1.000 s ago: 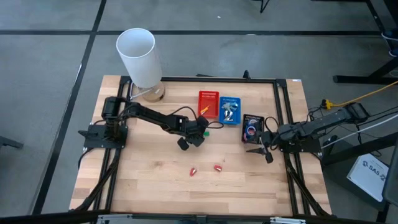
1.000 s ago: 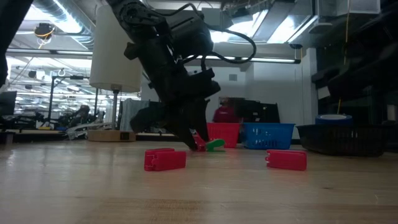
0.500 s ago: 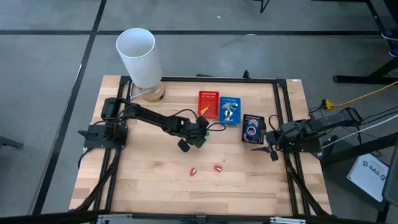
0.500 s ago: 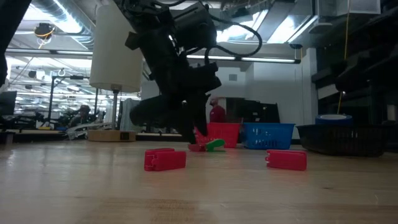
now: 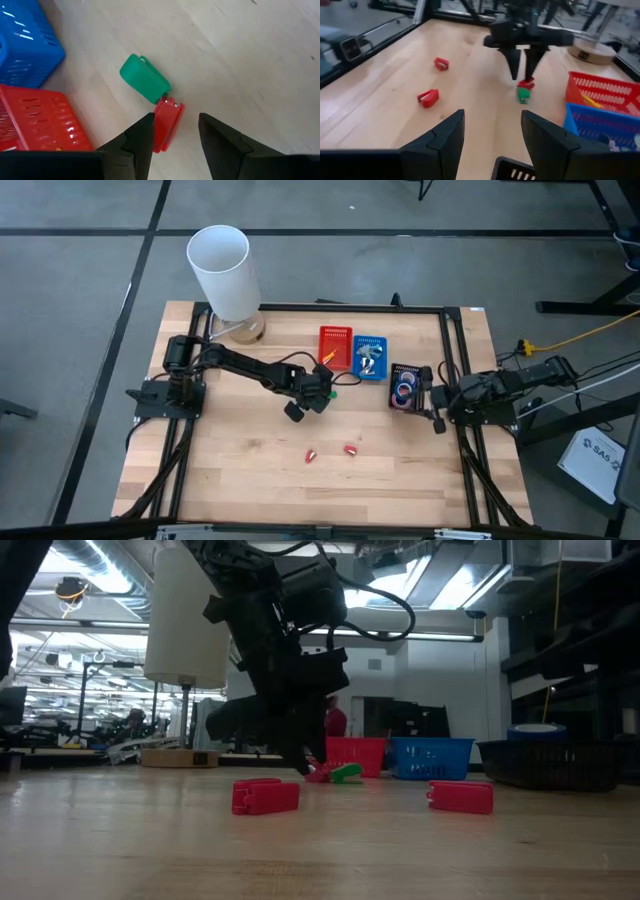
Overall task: Pick and place Stapler, Stapler remover, tape
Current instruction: Put the top red mini-stapler into the red bin
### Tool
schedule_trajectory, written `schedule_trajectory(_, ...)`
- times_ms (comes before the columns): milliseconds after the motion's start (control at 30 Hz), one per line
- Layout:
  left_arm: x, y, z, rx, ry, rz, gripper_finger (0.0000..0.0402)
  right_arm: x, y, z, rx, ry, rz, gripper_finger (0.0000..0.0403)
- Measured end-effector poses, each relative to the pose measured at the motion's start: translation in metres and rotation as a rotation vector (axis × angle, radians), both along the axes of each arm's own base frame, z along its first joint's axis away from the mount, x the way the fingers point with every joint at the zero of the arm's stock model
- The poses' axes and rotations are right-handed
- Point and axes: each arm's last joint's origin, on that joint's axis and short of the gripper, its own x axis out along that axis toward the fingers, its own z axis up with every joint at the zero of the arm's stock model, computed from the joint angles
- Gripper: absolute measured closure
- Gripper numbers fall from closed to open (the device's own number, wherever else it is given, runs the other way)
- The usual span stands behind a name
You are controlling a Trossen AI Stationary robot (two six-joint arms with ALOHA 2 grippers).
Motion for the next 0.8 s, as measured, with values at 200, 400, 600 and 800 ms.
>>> schedule_trajectory(200, 0.0002, -0.0003, 0.0001, 0.007, 0.001, -0.014, 0.0252, 0.0001, -0.0006, 0.0003, 0.083, 0.009, -0.048, 0.0205)
schedule_trajectory(400, 0.0008, 0.0003, 0.0004, 0.007, -0.006, -0.016, 0.0252, 0.0002, -0.0004, 0.0005, 0.086, 0.008, -0.041, 0.0206)
schedule_trajectory(600, 0.0015, 0.0002, 0.0008, 0.019, -0.012, -0.029, 0.0252, 0.0002, -0.0003, 0.0004, 0.034, 0.001, -0.025, 0.0206)
schedule_trajectory(800, 0.0022, 0.0002, 0.0012, 0.016, -0.019, -0.03, 0.0252, 0.0002, -0.0003, 0.0004, 0.031, 0.0, -0.024, 0.0206)
